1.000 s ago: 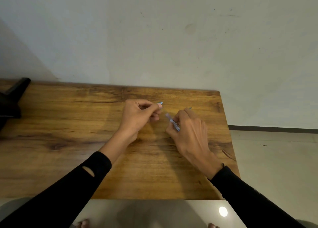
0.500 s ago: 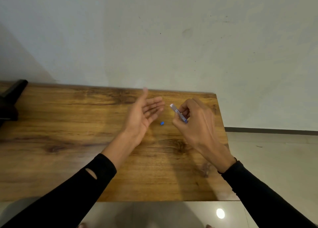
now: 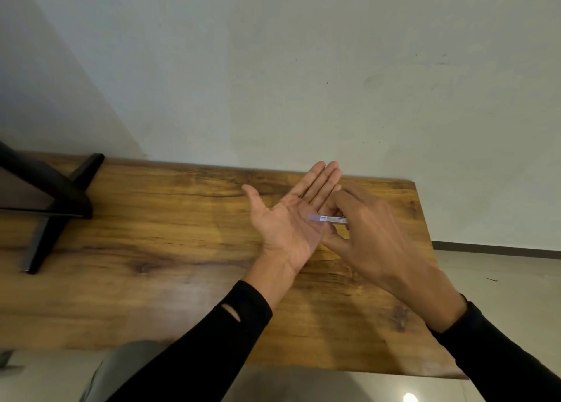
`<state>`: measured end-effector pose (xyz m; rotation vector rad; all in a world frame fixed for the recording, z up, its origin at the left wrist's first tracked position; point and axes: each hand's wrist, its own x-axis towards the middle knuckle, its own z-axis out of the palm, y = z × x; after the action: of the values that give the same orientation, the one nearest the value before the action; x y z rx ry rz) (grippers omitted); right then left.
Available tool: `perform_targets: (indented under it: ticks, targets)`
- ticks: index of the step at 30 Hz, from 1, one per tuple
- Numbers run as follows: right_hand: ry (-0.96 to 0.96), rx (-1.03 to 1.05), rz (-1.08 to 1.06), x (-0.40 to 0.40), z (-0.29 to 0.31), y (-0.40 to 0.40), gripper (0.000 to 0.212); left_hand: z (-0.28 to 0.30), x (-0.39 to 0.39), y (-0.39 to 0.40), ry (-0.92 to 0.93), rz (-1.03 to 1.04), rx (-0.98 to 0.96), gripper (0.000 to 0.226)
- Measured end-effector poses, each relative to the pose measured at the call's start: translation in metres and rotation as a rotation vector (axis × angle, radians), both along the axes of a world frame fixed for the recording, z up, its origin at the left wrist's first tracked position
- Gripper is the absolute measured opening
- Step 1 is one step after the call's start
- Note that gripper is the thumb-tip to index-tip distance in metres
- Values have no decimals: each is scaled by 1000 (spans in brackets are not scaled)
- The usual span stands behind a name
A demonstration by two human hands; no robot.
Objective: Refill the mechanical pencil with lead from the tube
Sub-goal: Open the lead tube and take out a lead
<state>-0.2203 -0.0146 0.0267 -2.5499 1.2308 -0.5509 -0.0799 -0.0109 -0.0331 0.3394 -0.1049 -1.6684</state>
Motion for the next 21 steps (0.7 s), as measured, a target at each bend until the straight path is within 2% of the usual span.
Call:
perform_targets:
  ticks: [4, 11, 15, 21]
  targets:
    - [37, -24, 8, 2, 4, 2, 8, -4, -4, -2, -6, 26, 0, 137]
    - [80, 9, -83, 4, 13, 14, 13, -4, 0, -4, -38, 92, 30, 136]
    - [64, 60, -136, 11, 20, 28, 14, -2, 1, -7, 12, 121, 41, 134]
    - [83, 14, -172, 22, 27, 48, 13, 3, 2, -7, 108, 153, 41, 135]
